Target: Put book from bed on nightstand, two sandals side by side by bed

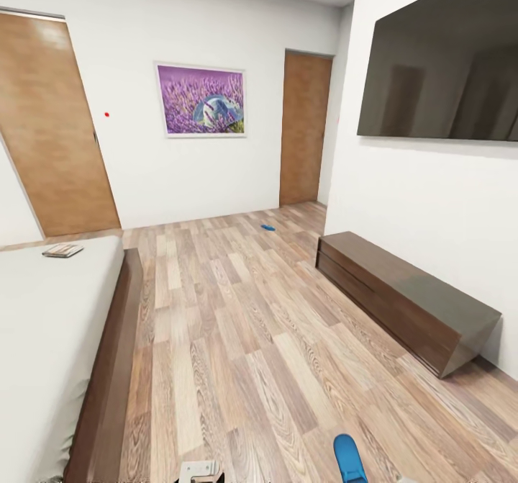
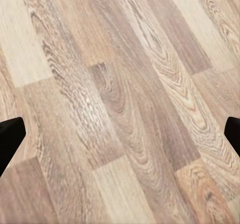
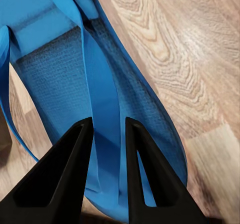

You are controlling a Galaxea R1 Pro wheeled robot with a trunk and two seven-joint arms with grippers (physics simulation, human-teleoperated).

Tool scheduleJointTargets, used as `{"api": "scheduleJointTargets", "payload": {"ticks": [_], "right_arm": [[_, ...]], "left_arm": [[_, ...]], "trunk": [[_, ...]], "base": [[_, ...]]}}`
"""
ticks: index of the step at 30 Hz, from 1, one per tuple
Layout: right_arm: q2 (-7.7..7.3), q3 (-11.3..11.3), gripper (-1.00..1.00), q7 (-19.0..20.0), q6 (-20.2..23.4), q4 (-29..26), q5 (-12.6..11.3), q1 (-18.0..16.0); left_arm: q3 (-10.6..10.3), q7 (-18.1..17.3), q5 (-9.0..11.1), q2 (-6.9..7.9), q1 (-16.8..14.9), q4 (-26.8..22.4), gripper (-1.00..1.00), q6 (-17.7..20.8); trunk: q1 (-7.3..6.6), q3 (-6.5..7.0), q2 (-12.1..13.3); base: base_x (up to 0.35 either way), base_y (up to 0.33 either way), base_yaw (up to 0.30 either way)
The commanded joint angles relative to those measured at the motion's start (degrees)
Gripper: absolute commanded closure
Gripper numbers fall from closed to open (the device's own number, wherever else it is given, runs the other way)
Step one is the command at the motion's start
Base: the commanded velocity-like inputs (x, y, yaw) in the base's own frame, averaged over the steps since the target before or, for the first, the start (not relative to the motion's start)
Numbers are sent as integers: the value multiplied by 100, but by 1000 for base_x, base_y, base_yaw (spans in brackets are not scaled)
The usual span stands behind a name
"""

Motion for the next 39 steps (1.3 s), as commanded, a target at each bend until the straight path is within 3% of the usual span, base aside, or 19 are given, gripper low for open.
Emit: {"api": "scheduleJointTargets", "payload": {"ticks": [1,39], "right_arm": [[2,46,100,49,1,19,-67,-8],[2,46,100,45,1,19,-86,-8]], "left_arm": [[-22,-11,60,3,-4,6,-100,-21],[-22,-11,69,3,-4,6,-100,-21]], "trunk": [[-1,-13,-3],[-1,-33,-3]], "base": [[0,0,0],[301,0,0]]}}
